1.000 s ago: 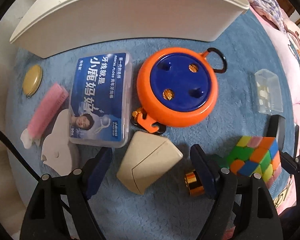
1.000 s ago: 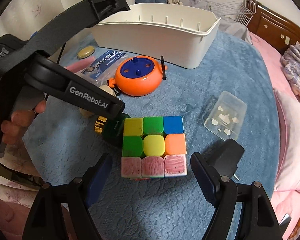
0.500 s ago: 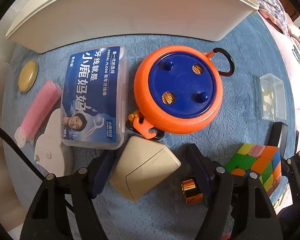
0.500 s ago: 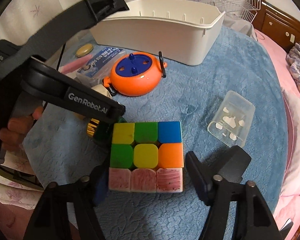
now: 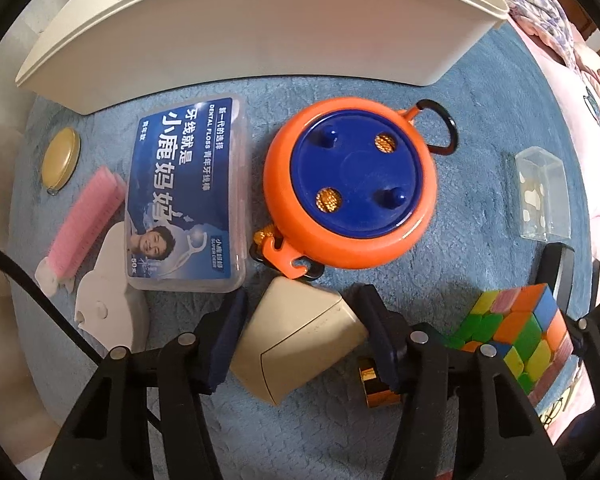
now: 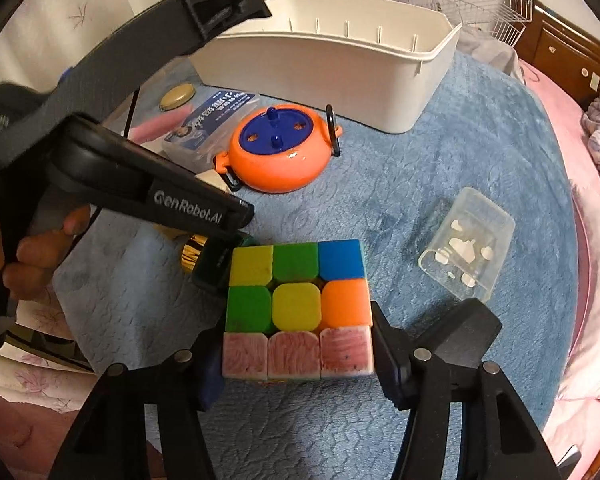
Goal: Organize rigid objects
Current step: 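Grasp the beige block with the left tool while the right tool grasps the Rubik's cube, then lift the beige block and Rubik's cube and carry both over the tray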
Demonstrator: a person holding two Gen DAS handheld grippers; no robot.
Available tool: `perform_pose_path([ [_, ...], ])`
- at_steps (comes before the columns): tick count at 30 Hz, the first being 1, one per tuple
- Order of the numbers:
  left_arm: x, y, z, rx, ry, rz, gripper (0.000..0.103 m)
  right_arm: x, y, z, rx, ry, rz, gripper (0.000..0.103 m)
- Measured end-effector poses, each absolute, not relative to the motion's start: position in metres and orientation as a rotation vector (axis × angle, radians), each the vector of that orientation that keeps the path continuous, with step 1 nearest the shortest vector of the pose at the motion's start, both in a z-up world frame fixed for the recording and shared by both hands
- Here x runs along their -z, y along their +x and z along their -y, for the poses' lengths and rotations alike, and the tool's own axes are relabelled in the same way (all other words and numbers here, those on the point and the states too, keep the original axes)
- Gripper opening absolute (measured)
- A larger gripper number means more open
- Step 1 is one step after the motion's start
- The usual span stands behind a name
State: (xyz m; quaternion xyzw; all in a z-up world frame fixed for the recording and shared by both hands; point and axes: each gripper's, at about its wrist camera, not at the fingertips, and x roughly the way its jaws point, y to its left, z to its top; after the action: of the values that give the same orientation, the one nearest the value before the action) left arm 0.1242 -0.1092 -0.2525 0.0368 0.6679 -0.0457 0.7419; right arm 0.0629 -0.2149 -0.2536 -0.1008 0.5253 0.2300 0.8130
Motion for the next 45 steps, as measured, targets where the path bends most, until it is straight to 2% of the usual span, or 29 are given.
perform_pose_path([
  [8,0.217,0.100,0.119,0.092,0.088,-1.425,0.061,0.234,0.067,0.222,-0.495,-0.191,-1.109,0.059],
  [19,0.149,0.076,0.103,0.092,0.110,-1.319,0.061,0.178,0.079,0.223,-0.520,-0.167,-0.986,0.059],
  [33,0.097,0.135,0.058,0.140,0.169,-1.172,0.061,0.114,0.131,0.204,-0.444,-0.074,-0.800,0.059],
  [45,0.085,0.219,0.016,0.200,0.121,-1.039,0.061,0.098,0.190,0.186,-0.284,0.013,-0.712,0.059],
])
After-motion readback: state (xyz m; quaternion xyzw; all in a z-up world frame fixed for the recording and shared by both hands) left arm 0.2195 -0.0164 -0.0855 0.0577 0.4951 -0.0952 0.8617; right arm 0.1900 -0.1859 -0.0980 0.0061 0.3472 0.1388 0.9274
